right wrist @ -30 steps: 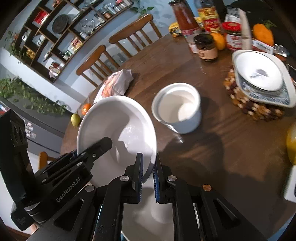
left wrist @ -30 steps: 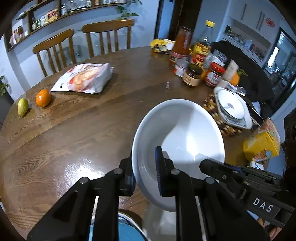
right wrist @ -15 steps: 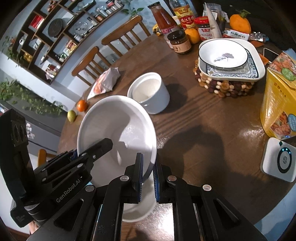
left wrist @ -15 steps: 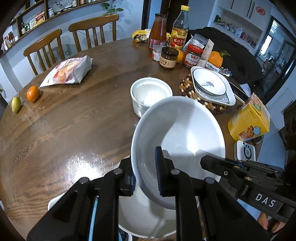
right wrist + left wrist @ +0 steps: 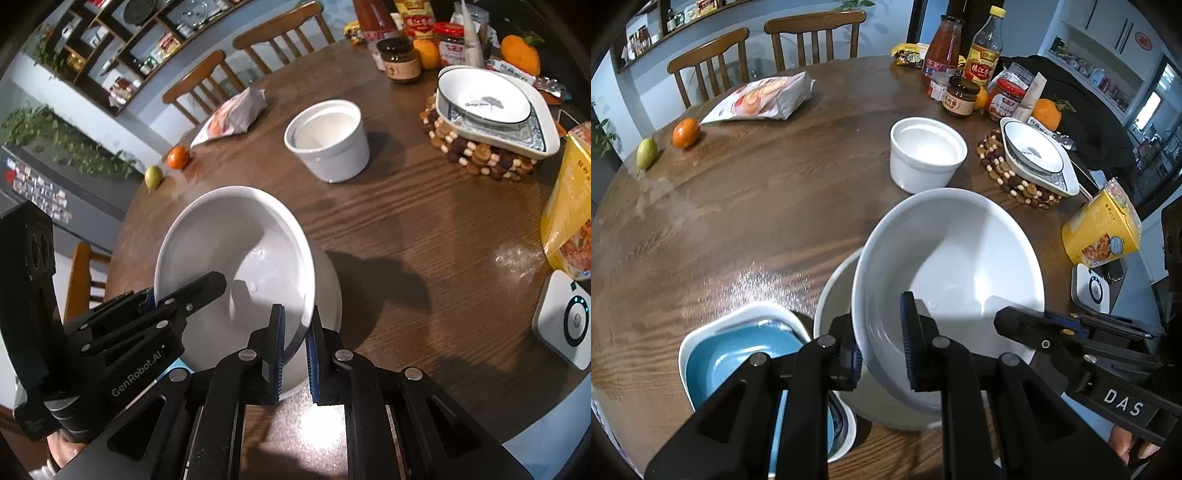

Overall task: Organize plates and bowls
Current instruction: 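Carry the smaller white bowl with both tools over the large white bowl, then lower the smaller bowl into the large bowl and open both tools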

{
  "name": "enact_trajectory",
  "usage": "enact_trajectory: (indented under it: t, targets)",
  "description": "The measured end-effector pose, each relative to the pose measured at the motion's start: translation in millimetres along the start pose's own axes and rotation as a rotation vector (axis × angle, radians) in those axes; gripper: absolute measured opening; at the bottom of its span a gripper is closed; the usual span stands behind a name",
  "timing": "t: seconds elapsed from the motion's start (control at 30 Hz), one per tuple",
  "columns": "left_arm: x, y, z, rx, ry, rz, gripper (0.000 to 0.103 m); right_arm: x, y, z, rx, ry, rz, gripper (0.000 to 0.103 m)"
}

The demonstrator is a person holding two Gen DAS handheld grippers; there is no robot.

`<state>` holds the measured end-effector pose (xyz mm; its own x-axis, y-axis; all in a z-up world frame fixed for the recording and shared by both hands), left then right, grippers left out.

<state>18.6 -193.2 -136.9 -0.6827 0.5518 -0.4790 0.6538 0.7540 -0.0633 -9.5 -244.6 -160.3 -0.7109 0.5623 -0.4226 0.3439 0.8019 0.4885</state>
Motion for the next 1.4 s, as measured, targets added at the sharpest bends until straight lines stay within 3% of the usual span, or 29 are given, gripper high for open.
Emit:
enact_trajectory:
  t: [0.9,1.4]
  targets:
    - [33,15,9,-0.072,0.046,-0.061,0.015,15,10,13,0.039,0.068,-0.135,0.012]
    - [29,11,18,-0.082,0.061,-0.035,0.016,13,2,15,0.089,0.063,-0.13,0.012]
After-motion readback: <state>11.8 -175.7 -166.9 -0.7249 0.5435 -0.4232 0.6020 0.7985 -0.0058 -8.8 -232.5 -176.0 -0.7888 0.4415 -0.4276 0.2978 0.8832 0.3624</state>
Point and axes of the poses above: each gripper's, at about its wrist camera, not at the fingertips, and z roughly the way its jaws point, y to its left, x to its underside, the point moved 10 cm from there along z, roughly the way its jaws point, and after that the axes turned 1 degree about -x, right-handed, at the moved point
